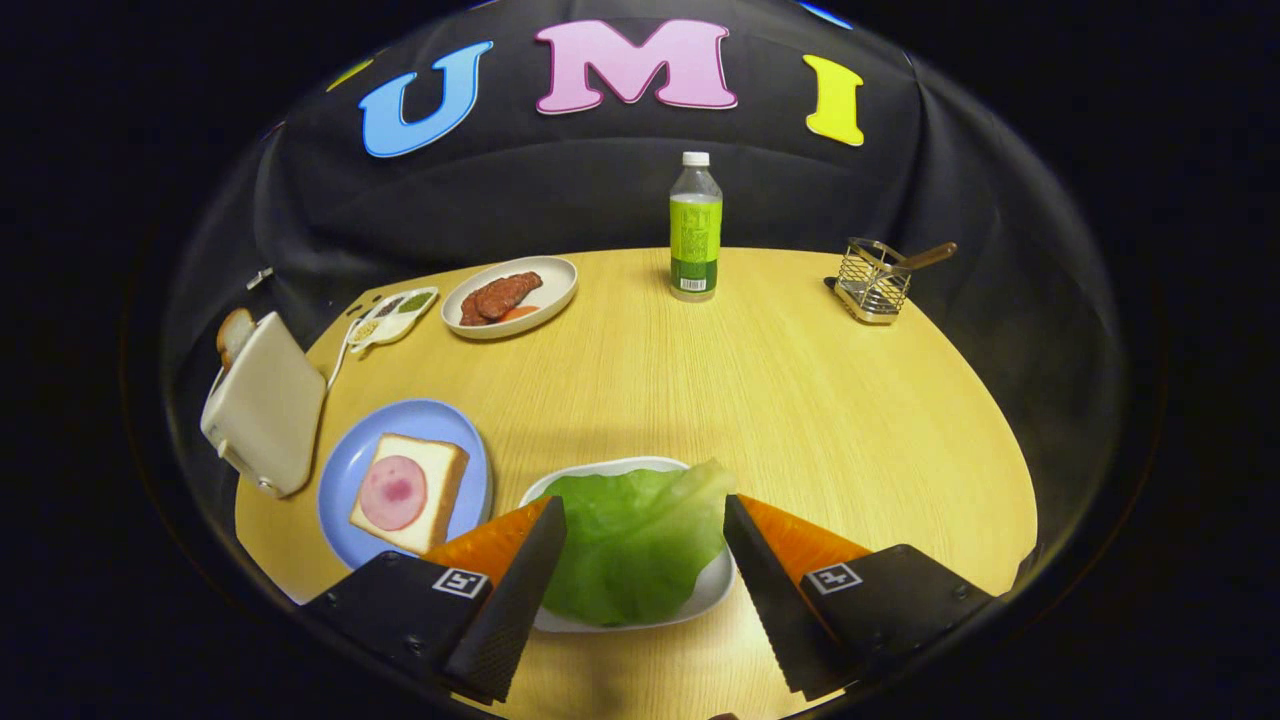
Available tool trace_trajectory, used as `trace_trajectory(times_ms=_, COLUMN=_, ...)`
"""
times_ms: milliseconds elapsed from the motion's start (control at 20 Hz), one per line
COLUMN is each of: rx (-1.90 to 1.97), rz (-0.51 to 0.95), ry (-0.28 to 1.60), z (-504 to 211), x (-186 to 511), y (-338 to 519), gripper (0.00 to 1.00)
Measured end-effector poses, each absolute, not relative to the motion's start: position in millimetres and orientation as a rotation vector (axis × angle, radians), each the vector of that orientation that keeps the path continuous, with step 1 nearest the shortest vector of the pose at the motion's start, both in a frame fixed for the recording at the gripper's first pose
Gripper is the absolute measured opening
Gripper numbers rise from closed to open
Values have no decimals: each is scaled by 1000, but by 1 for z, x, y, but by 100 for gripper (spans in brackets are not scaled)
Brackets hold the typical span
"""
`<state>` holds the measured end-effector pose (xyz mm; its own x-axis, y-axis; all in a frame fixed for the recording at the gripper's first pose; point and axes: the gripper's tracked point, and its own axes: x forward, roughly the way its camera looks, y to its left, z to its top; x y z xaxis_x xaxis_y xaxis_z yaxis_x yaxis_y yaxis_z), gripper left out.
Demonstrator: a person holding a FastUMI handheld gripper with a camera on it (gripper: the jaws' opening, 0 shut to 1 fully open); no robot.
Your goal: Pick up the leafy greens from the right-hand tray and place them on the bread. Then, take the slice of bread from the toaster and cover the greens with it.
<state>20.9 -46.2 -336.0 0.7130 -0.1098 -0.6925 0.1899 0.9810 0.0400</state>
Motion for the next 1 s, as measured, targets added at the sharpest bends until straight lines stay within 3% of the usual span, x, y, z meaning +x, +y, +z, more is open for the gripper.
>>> trace_trajectory(times_ms=600, rx=101, rz=-224, ry=902, z=-392, x=28, y=-46, gripper=96)
trace_trajectory(times_ms=800, rx=103, rz=-205, ry=930, z=-394, x=29, y=-41, gripper=88)
trace_trajectory(times_ms=850, rx=101, rz=-196, ry=929, z=-393, x=30, y=-41, gripper=78)
trace_trajectory(times_ms=900, rx=97, rz=-181, ry=940, z=-394, x=29, y=-40, gripper=78)
trace_trajectory(times_ms=1000, rx=100, rz=-163, ry=946, z=-392, x=26, y=-38, gripper=58)
